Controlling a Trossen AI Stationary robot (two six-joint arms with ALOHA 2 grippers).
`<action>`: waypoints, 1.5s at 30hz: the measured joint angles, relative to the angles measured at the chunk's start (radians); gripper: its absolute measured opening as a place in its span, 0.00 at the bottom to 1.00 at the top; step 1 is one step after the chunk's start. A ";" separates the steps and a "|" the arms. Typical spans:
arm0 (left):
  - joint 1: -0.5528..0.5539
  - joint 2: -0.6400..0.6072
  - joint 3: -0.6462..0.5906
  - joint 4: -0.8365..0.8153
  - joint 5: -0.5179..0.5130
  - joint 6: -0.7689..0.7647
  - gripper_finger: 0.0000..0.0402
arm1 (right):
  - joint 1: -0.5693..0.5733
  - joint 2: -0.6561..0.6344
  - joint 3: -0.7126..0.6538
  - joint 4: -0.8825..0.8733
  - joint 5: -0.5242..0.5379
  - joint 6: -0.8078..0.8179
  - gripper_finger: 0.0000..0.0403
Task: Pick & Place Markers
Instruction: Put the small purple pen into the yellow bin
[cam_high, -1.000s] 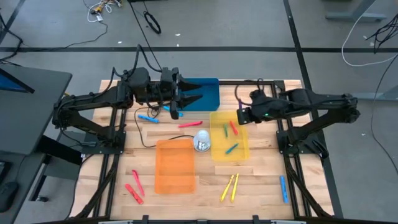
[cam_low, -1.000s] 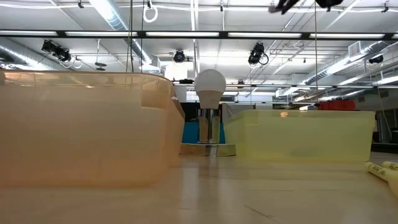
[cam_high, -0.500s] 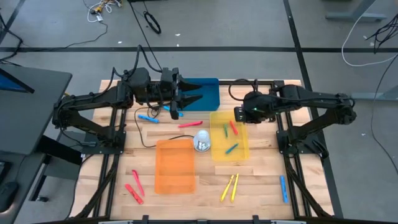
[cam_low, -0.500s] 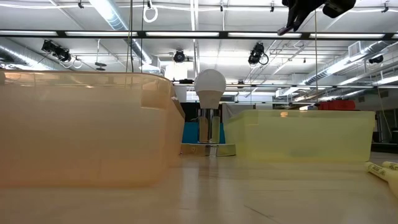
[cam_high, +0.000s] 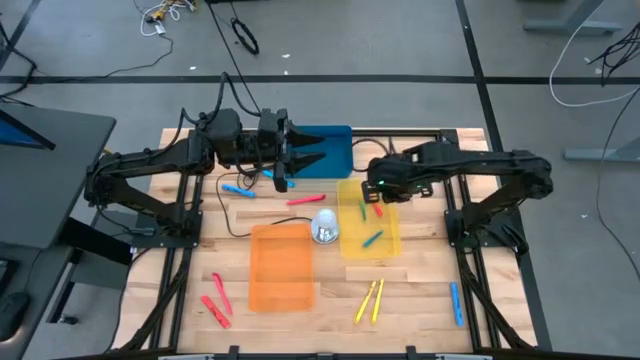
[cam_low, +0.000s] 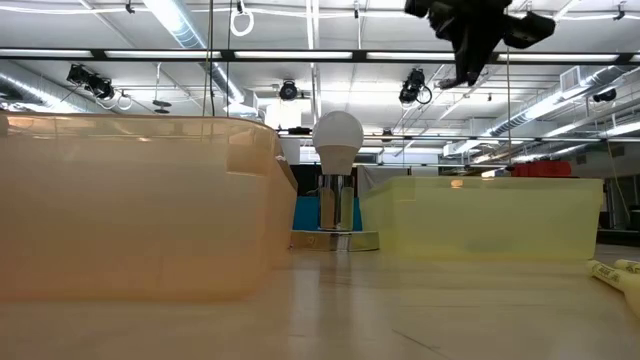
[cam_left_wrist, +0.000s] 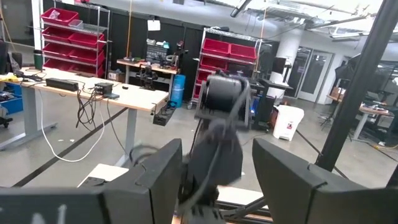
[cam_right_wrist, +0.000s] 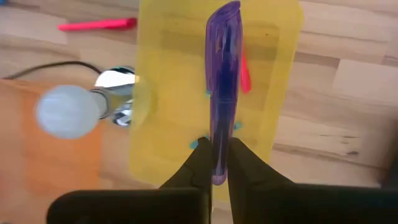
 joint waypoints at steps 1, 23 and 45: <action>0.000 0.000 0.000 0.000 0.000 0.000 0.50 | -0.001 0.015 0.000 0.001 0.003 -0.003 0.04; 0.000 0.000 0.000 -0.080 0.000 0.001 0.50 | -0.003 0.081 -0.394 0.392 -0.043 0.050 0.03; 0.000 0.000 0.000 -0.081 -0.001 0.001 0.50 | -0.084 0.312 -0.406 0.532 -0.132 -0.146 0.03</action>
